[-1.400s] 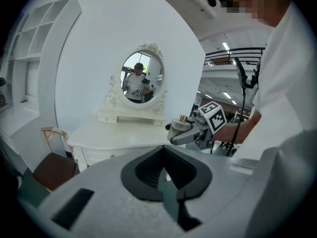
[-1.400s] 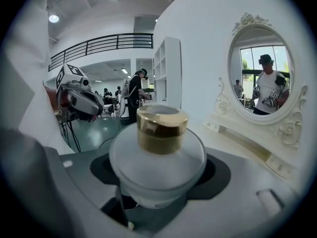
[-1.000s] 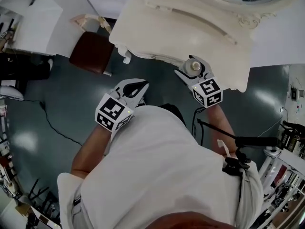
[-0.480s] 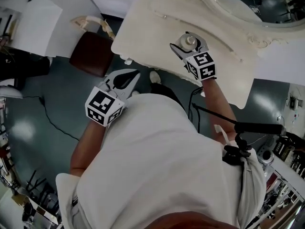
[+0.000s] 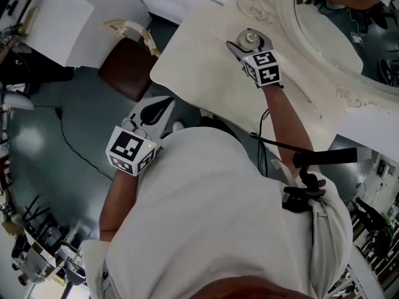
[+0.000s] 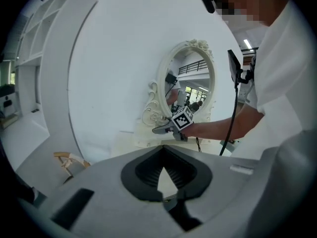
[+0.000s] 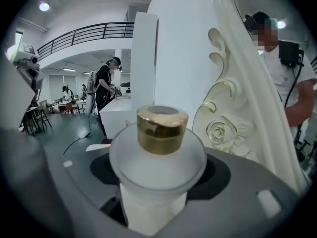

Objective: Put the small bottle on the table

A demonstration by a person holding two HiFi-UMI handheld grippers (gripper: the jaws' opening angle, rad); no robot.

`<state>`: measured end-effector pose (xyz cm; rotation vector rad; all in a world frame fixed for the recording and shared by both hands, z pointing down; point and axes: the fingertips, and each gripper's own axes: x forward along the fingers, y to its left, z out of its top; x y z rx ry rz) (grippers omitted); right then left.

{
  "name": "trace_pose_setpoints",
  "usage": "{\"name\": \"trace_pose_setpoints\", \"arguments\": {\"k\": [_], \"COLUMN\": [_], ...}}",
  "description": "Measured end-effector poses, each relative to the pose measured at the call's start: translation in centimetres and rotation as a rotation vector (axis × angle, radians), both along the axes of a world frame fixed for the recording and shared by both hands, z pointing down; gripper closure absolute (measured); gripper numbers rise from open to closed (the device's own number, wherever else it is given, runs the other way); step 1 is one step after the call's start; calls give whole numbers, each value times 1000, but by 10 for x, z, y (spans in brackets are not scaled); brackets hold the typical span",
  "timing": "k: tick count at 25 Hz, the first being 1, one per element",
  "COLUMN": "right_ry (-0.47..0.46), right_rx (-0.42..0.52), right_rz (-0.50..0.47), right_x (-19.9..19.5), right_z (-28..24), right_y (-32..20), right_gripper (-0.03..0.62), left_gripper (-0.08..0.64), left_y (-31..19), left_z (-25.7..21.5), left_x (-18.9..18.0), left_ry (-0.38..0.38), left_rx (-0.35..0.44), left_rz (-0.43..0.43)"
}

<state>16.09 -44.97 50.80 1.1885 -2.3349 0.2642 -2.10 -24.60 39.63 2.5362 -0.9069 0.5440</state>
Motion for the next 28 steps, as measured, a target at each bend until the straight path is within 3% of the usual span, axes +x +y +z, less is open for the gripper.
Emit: {"name": "trace_pose_setpoints", "arguments": {"k": [6, 14, 28], "right_ry": [2, 15, 45], "right_rx": [-17, -18, -27], "right_rz": [-9, -7, -10], "right_x": [3, -6, -11], "right_z": [41, 45, 66], "right_y": [-57, -82, -106], "right_gripper": [247, 247, 245], "left_gripper": [557, 557, 557], "left_y": [-16, -4, -19], "left_z": [13, 1, 8], "left_x": [-4, -25, -30], "left_ry": [-34, -65, -76], "left_rx": [-24, -37, -61], "left_rz": [-124, -215, -259]}}
